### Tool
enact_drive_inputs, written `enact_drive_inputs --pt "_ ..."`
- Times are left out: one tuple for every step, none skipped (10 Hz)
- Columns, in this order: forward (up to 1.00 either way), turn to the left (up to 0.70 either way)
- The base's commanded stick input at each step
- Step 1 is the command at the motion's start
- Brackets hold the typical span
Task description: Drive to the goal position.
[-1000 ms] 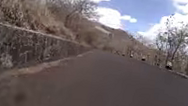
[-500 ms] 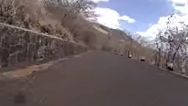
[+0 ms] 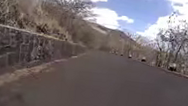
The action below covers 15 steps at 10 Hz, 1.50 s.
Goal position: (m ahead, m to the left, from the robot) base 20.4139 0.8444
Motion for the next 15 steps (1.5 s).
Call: enact_drive_inputs --pt "0.70 0.00" --pt "0.70 0.00" --pt "0.70 0.00" --pt "0.70 0.00" --pt "0.70 0.00" --pt "0.70 0.00" --pt "0.70 0.00" --pt "0.70 0.00" --pt "0.70 0.00" --pt "0.70 0.00" --pt "0.70 0.00" --pt "0.70 0.00" --pt "0.70 0.00" --pt "0.70 0.00" --pt "0.70 0.00"
